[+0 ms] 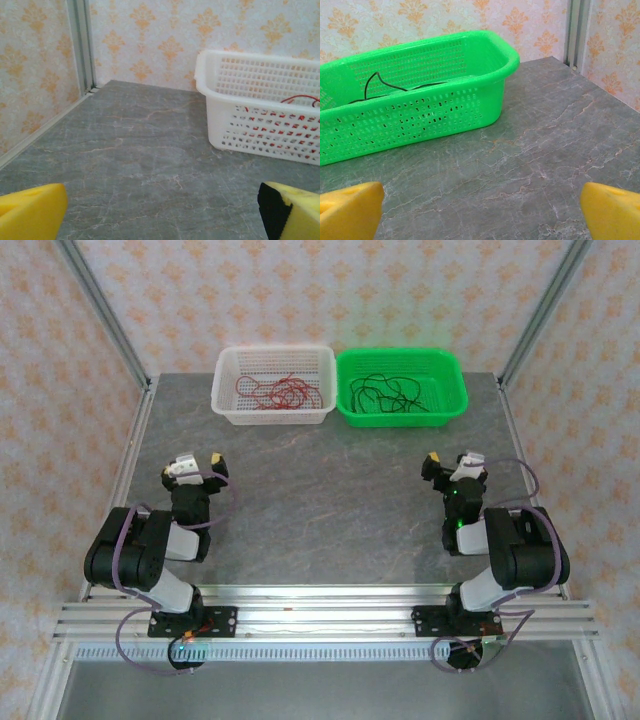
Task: Untangle the cables
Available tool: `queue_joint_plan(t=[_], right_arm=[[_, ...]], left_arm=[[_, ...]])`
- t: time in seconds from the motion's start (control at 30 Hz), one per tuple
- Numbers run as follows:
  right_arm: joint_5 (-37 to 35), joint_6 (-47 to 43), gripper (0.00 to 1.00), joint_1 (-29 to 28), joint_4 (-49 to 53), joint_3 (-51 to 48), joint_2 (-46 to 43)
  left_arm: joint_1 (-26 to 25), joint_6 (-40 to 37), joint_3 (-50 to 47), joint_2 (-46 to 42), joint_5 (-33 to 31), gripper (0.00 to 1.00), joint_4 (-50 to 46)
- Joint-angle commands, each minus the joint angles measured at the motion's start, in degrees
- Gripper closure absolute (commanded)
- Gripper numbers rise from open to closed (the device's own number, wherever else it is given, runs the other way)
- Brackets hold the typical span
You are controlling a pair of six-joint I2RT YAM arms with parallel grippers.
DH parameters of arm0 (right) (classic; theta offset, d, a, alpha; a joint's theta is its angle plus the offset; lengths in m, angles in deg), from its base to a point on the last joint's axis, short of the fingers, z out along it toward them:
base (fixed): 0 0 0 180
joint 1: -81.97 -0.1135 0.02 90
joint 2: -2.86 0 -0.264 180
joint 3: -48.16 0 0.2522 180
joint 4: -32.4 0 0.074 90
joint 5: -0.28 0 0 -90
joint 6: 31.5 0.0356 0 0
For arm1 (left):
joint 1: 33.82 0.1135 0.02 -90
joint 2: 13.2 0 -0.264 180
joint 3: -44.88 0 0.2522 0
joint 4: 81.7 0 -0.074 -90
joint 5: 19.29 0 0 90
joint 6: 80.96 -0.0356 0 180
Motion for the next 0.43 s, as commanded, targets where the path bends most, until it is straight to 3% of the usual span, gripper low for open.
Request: queue_joint_plan(t=[0.0,0.4], right_arm=[[0.6,0.3,0.00,-0.2,-0.4,-0.3,-0.7],[0.2,0.5,0.00,-0.3,-0.5,-1.0,-3.7]], left_arm=[[-0.2,-0.9,1.0,-0.3,2.9,0.00,-0.6],[0.0,-0.7,1.2,-0.3,3.3,0.01,-1.0]])
